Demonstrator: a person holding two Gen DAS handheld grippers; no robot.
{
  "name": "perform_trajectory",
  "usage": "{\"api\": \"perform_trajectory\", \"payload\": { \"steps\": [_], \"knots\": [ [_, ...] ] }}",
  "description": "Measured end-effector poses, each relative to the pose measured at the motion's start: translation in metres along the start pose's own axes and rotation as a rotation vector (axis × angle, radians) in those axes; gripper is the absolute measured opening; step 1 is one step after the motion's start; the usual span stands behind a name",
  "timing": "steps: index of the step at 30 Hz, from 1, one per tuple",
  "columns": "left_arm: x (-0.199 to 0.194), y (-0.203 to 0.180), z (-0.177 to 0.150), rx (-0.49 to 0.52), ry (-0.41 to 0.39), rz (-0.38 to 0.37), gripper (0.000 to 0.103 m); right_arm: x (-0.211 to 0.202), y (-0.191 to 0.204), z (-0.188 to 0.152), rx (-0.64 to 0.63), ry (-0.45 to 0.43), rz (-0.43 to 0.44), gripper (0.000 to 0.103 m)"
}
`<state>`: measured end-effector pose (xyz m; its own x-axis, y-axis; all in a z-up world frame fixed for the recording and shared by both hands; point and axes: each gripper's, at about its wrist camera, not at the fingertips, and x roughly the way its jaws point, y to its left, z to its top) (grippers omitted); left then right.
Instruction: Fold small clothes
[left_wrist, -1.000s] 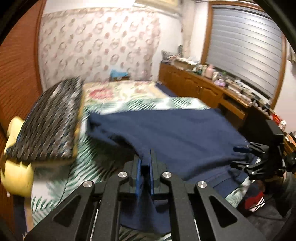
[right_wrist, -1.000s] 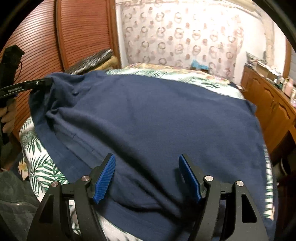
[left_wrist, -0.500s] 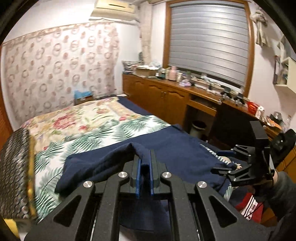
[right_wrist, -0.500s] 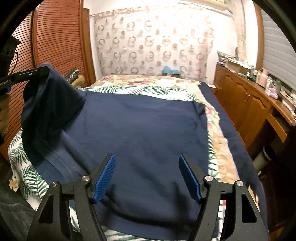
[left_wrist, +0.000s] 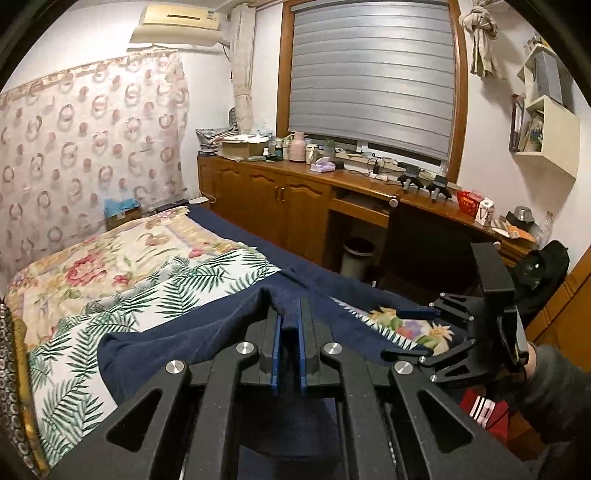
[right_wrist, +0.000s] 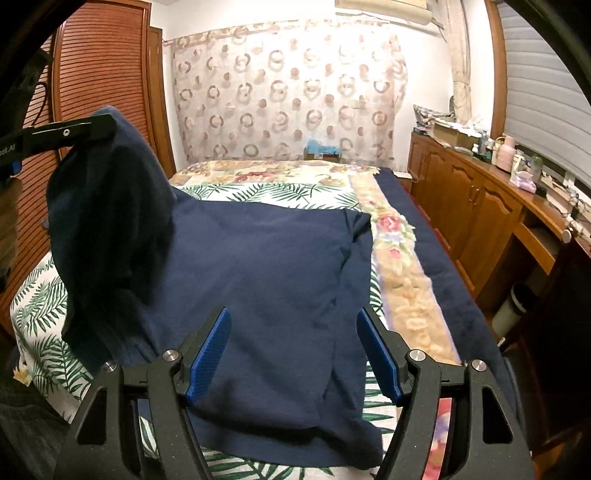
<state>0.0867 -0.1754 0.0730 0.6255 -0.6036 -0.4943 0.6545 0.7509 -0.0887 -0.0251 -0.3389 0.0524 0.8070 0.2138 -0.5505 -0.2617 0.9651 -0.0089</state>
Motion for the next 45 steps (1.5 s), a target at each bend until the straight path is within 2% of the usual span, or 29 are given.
{"api": "perform_trajectory", "payload": {
  "steps": [2,3,6,9,11,13,15,20,25,29,34,37,39,40,42,44,45],
  "knots": [
    [0.012,0.003,-0.003,-0.006,0.043,0.003,0.008,-0.002,0.002,-0.002,0.001,-0.002,0.001,0.072],
    [0.017,0.006,-0.006,-0.012,0.057,0.012,0.014,-0.001,0.004,-0.002,0.001,-0.001,-0.001,0.072],
    [0.025,0.014,-0.017,-0.032,0.082,0.023,0.042,0.002,0.009,-0.005,0.0,0.003,-0.003,0.072],
    [0.027,0.022,-0.029,-0.044,0.102,0.046,0.047,0.007,0.008,-0.004,0.004,0.008,0.0,0.072],
    [0.028,0.028,-0.038,-0.046,0.122,0.069,0.054,0.012,0.004,0.0,0.004,0.011,0.009,0.072],
    [0.026,0.035,-0.048,-0.052,0.128,0.091,0.069,0.016,0.008,0.002,-0.005,0.014,0.018,0.072],
    [0.021,0.044,-0.058,-0.078,0.131,0.107,0.075,0.024,0.011,0.007,-0.018,0.019,0.029,0.072],
    [0.008,0.06,-0.081,-0.115,0.121,0.184,0.075,0.048,0.018,0.02,-0.04,0.04,0.088,0.072],
    [-0.001,0.074,-0.104,-0.16,0.135,0.226,0.075,0.074,0.022,0.034,-0.066,0.093,0.144,0.072],
    [-0.006,0.079,-0.116,-0.182,0.139,0.249,0.075,0.093,0.02,0.039,-0.083,0.156,0.205,0.072],
    [-0.009,0.081,-0.123,-0.203,0.143,0.257,0.075,0.105,0.016,0.045,-0.087,0.198,0.226,0.072],
    [-0.009,0.083,-0.125,-0.211,0.145,0.262,0.075,0.105,0.015,0.048,-0.089,0.207,0.246,0.06],
    [-0.009,0.083,-0.127,-0.217,0.145,0.263,0.075,0.105,0.016,0.048,-0.103,0.209,0.251,0.046],
    [-0.009,0.083,-0.127,-0.22,0.143,0.263,0.075,0.105,0.018,0.048,-0.112,0.21,0.253,0.043],
    [-0.009,0.084,-0.128,-0.226,0.141,0.264,0.075,0.103,0.023,0.048,-0.126,0.214,0.242,0.025],
    [-0.01,0.085,-0.128,-0.231,0.14,0.265,0.075,0.1,0.028,0.049,-0.145,0.201,0.24,0.015],
    [-0.01,0.086,-0.128,-0.233,0.139,0.266,0.075,0.098,0.03,0.049,-0.15,0.187,0.241,0.013]
  ]
}}
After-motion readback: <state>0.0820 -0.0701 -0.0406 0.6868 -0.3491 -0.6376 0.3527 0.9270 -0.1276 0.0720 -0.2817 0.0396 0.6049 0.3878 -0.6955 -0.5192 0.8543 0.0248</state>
